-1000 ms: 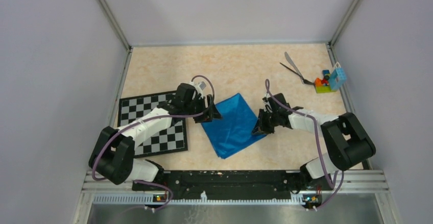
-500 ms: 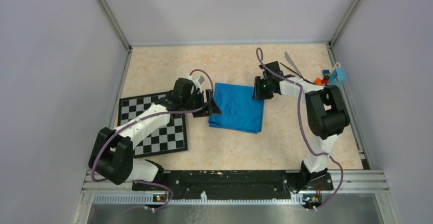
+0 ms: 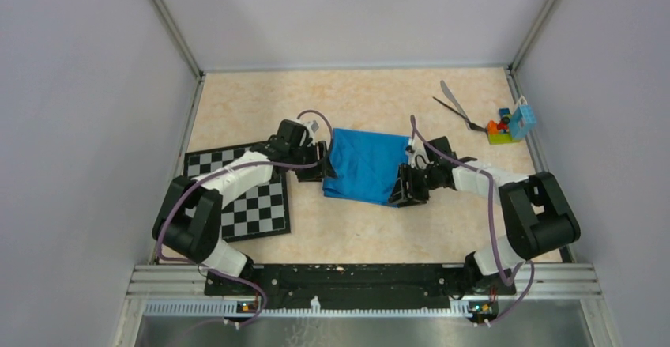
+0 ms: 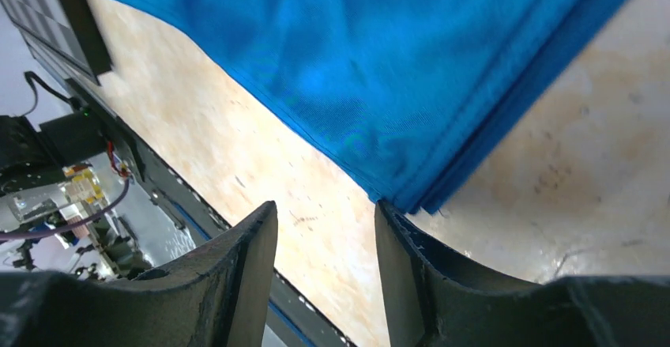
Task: Fold the napkin into a case and place the utensils inside
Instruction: Smooth out the square-folded napkin at the center of the board.
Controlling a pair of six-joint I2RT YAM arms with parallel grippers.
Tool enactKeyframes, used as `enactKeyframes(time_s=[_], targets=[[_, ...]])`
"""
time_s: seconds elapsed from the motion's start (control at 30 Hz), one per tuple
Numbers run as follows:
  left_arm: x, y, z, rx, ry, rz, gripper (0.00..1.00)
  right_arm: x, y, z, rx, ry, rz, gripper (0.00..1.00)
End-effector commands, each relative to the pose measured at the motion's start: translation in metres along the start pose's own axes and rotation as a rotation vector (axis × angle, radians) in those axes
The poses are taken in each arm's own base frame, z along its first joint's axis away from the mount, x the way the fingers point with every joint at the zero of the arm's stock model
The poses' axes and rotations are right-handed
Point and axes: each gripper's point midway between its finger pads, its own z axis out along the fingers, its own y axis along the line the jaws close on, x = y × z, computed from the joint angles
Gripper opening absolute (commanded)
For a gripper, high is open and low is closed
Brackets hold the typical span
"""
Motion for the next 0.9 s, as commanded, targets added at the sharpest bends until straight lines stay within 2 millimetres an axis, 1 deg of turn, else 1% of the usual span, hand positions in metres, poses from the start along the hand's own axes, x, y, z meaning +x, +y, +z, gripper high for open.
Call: enactKeyframes(time_s=[0.0, 0.07, 0.17, 0.33, 0.4, 0.47, 0.57, 0.67, 0.77, 0.87], targets=[[0.0, 0.016, 0.01, -0.053, -0.005, 0.017, 0.6, 0.0, -0.001, -0.011, 0.016, -0.031, -0.035, 0.46], [0.005, 0.023, 0.014, -0.069, 0.01, 0.012, 0.56, -0.001, -0.006, -0.013, 0.039, -0.044, -0.028, 0.44], [0.011, 0.029, 0.017, -0.079, 0.013, 0.009, 0.5, -0.007, -0.019, -0.016, 0.114, -0.086, 0.019, 0.37], [0.016, 0.032, 0.019, -0.078, 0.022, 0.006, 0.36, -0.017, -0.032, -0.018, 0.121, -0.149, 0.101, 0.37], [0.019, 0.032, 0.018, -0.07, 0.026, 0.002, 0.29, -0.019, -0.038, -0.016, 0.127, -0.157, 0.116, 0.38], [0.022, 0.028, 0.018, -0.044, 0.031, -0.007, 0.24, -0.018, -0.041, -0.011, 0.126, -0.142, 0.119, 0.37], [0.026, 0.021, 0.018, 0.0, 0.03, -0.023, 0.18, -0.015, -0.042, -0.004, 0.097, -0.128, 0.128, 0.33], [0.026, 0.016, 0.016, 0.022, 0.027, -0.031, 0.15, -0.012, -0.042, 0.001, 0.076, -0.117, 0.142, 0.27], [0.026, 0.008, 0.012, 0.051, 0.021, -0.037, 0.13, -0.009, -0.045, 0.001, 0.091, -0.118, 0.141, 0.26], [0.021, -0.001, 0.006, 0.078, 0.006, -0.035, 0.13, -0.008, -0.051, -0.001, 0.127, -0.121, 0.133, 0.26]])
